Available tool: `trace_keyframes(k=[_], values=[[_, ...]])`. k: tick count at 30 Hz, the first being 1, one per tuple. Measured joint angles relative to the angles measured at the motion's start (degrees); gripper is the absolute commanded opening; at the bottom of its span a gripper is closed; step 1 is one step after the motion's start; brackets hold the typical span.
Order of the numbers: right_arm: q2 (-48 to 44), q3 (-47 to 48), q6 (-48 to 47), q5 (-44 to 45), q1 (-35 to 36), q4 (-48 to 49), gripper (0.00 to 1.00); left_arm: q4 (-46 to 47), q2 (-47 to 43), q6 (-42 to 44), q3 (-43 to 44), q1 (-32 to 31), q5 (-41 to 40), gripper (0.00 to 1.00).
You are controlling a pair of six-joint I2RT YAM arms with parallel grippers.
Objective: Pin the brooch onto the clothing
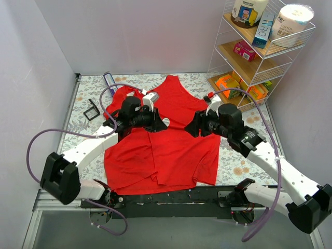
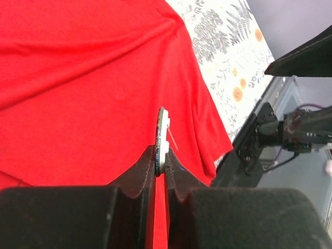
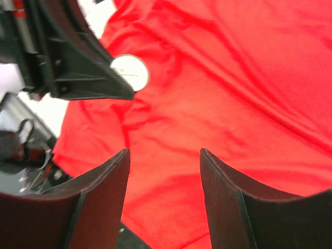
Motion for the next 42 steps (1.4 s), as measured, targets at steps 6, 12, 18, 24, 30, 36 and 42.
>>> trace_keyframes(k=[6,12,18,24,30,36,42], values=[[8.41,3.19,-4.2,3.1,-8.04,-3.5,0.57,-2.99,12.59,3.21,10.03,0.0,-4.44,0.0],[12.76,2.84,-5.62,3.93,-6.93,-5.44,0.55,-5.29,24.28,5.6,18.91,0.94,-8.39,0.0],[13.35,-1.09,-3.93,5.97,2.01,-5.38,0.55,-5.4,30.8,5.97,21.57,3.5,-9.31,0.0],[19.45,-2.73,0.11,9.42,14.32,-3.34,0.55,-3.78,30.99,5.95,17.86,6.36,-9.49,0.0],[28.98,-0.9,3.5,11.26,24.39,0.28,0.56,-3.74,30.27,6.08,17.2,7.37,-10.84,0.0],[40.59,7.1,5.55,12.92,31.19,1.01,0.56,-3.69,29.81,6.14,17.2,7.98,-10.78,0.0],[46.62,11.23,7.3,16.85,34.77,0.31,0.56,-3.69,29.79,5.73,17.2,10.21,-10.08,0.0]])
